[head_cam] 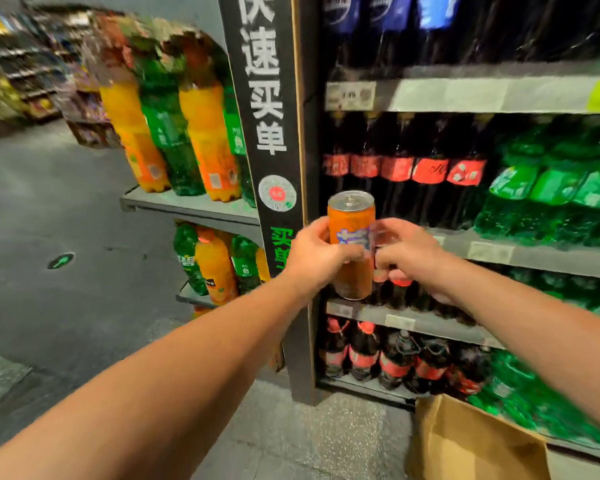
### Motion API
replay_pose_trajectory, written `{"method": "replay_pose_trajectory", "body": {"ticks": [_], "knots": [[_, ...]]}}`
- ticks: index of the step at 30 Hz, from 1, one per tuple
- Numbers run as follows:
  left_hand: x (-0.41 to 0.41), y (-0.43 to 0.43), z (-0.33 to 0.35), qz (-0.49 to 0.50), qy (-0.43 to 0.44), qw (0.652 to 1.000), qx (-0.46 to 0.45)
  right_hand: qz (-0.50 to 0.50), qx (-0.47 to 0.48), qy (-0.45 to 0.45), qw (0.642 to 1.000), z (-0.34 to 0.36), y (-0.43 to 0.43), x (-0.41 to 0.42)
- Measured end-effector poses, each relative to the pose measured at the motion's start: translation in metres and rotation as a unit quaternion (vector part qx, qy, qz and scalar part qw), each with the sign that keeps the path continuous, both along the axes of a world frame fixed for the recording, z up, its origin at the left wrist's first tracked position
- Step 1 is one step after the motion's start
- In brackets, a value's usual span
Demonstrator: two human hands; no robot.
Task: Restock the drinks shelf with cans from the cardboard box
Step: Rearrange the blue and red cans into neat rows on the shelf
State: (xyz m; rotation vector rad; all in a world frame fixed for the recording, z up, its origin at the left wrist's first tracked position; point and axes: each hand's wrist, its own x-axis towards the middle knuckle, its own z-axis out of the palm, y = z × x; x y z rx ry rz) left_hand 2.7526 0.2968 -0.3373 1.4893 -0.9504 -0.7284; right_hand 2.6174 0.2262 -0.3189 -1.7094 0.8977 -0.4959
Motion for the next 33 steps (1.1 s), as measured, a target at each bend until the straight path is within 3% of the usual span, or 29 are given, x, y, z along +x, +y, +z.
{"method": "replay_pose_trajectory", "body": {"ticks": [4, 9, 13, 25, 33], "knots": [[-0.008, -0.002, 0.060, -0.038, 0.000, 0.999, -0.031, 0.006, -0.054, 0.043, 0.998, 0.032, 0.012, -0.008], [-0.020, 0.001, 0.117, -0.082, -0.025, 0.996, -0.028, -0.063, -0.104, -0.013, 0.992, 0.079, 0.020, -0.020], [-0.037, 0.003, 0.155, -0.143, 0.013, 0.989, -0.044, -0.084, -0.129, -0.019, 0.988, 0.116, 0.020, -0.045], [-0.149, -0.020, 0.264, -0.151, 0.068, 0.979, -0.115, -0.186, -0.158, -0.112, 0.963, 0.223, 0.000, -0.138], [-0.228, -0.050, 0.319, -0.188, 0.091, 0.966, -0.153, -0.194, -0.199, -0.120, 0.953, 0.288, -0.023, -0.222]]}}
